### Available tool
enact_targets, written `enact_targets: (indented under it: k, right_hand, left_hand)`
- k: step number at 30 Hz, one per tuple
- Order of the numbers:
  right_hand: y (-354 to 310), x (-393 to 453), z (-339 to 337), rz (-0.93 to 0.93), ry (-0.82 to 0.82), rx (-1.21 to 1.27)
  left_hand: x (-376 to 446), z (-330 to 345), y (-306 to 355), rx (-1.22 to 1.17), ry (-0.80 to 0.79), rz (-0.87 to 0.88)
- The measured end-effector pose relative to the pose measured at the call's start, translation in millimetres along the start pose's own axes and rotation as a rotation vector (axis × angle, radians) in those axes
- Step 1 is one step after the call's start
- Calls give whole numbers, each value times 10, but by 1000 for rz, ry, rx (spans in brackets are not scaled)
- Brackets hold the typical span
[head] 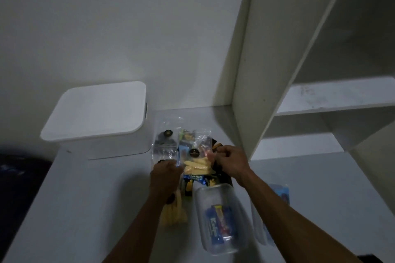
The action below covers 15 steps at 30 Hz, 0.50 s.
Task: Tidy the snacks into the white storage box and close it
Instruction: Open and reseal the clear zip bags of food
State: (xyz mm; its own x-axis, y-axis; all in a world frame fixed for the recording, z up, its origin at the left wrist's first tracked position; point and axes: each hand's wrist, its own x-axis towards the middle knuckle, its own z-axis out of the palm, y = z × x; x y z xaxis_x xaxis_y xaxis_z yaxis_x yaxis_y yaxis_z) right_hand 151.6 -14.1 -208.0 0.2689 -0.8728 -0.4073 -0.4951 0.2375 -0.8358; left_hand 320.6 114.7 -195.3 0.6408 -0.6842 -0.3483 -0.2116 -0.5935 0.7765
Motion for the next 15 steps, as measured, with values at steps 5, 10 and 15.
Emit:
enact_targets:
  k: [5,10,15]
  right_hand:
    - [-57,542,151,73,94,-5]
    - [-7,1016,325,92,83,19]
    - [13,1377,500,83,57,-5]
  left_hand:
    - [649,216,188,73,1,9]
    - [1283,402,249,96,-16,-56]
    - [1762,559,169,82,-40,-138]
